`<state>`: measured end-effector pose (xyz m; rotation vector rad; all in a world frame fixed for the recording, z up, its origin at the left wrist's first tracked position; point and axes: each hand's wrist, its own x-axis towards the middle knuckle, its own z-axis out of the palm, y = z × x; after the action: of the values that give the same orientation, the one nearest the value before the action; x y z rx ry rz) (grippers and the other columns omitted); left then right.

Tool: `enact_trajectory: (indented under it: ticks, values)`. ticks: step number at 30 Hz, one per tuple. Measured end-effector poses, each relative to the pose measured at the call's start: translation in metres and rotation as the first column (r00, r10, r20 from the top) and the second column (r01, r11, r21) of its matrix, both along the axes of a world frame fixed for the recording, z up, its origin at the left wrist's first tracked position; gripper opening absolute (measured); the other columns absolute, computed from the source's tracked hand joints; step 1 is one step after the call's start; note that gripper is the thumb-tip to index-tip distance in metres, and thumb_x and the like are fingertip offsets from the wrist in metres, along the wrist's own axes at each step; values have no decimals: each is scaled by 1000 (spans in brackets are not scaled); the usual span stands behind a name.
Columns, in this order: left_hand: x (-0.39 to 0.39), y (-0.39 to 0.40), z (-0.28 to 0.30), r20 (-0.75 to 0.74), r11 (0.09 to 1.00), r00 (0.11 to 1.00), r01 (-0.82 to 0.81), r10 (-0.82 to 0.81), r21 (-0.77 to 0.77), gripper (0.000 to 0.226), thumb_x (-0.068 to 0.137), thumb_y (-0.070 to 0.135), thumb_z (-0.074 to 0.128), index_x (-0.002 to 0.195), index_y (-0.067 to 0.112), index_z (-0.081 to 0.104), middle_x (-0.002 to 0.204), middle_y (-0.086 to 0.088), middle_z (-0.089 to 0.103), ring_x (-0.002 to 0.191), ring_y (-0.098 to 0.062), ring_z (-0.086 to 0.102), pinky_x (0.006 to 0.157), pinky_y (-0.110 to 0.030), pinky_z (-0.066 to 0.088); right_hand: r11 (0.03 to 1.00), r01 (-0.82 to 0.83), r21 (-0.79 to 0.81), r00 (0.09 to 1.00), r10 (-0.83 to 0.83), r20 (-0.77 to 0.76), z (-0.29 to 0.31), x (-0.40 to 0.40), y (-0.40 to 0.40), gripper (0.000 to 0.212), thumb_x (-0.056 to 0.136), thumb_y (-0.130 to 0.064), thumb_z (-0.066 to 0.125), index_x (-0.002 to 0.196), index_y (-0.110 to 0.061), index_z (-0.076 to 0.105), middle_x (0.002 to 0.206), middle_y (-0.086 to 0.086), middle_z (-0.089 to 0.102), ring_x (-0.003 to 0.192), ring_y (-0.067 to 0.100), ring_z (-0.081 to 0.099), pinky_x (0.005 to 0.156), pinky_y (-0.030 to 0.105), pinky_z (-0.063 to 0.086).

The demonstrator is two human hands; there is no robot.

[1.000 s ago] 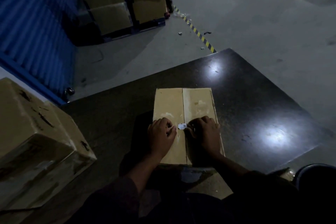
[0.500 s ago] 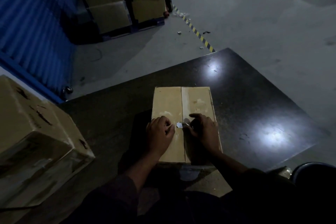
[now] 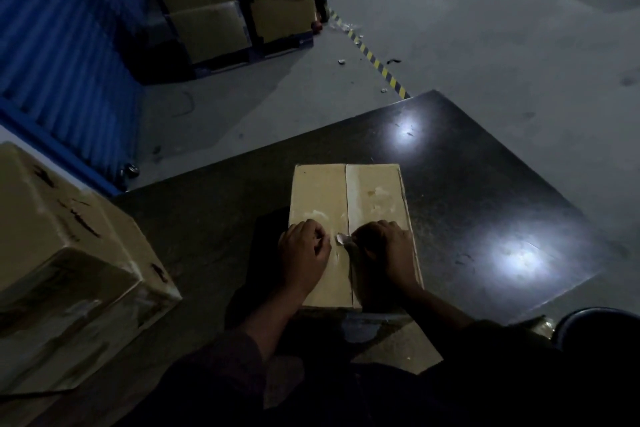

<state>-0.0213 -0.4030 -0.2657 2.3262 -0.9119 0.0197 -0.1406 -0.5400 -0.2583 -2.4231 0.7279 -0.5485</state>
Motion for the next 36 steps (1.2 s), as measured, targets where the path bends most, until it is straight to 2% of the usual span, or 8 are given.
enact_trajectory:
  ticks: [5,9,15,21,25,29,33,36]
  values:
    - [0,0,1,-5,1000,1000,-4,4,12,14,83,21,69,80,21,55,74,4,56,75,-21,54,70,-36,42,998,-20,64,999,17,34,2,-4,0,15,85,-25,69,100,-24,71,90,-5,71,82,11,62,78,35,51]
    - [-1,0,1,6,1000,1000,-13,13,-3,16,82,18,71,79,20,56,74,4,57,74,-19,54,69,-33,41,966,-5,259,998,-13,68,12,-8,3,30,88,-32,65,117,-25,60,90,-11,67,82,-3,63,78,21,53]
    - [2,-3,0,-4,1000,1000,-2,2,16,16,80,18,72,79,20,57,76,1,61,75,-24,58,70,-39,47,916,101,388,985,-148,93,20,-15,10,24,82,-47,70,86,-24,71,81,-13,70,74,-4,64,71,23,55]
    - [-24,-21,17,-126,997,990,62,-66,-35,13,87,31,66,95,28,57,80,7,60,79,-18,60,68,-35,50,786,169,595,924,-337,182,37,-52,18,10,84,-38,70,88,-29,73,85,-14,72,80,-2,67,75,26,55]
    - [-70,-48,29,-119,956,952,271,-283,-113,13,89,33,64,100,29,58,76,11,58,77,-14,58,67,-33,48,747,310,587,834,-510,209,39,-95,17,8,87,-24,72,91,-25,78,84,-13,75,78,2,70,70,31,57]
    - [-123,-78,29,-111,892,889,427,-445,-150,14,88,34,66,98,26,61,83,6,65,78,-19,63,66,-31,46,691,435,577,712,-657,248,46,-153,14,20,85,-13,73,77,-31,70,65,-24,68,64,-13,62,60,9,45]
    - [-178,-102,21,-123,801,792,586,-598,-123,17,86,34,68,101,27,62,79,6,66,73,-19,65,64,-31,47,526,635,565,509,-836,207,28,-219,-10,14,78,-22,80,76,-29,68,70,-13,69,63,-8,61,63,13,47]
    - [-217,-125,11,-129,717,707,695,-695,-54,22,86,42,61,102,28,62,78,5,65,70,-21,65,62,-34,51,430,701,568,426,-892,150,13,-261,-31,11,79,-20,78,75,-26,70,71,-13,68,65,-9,61,62,8,45]
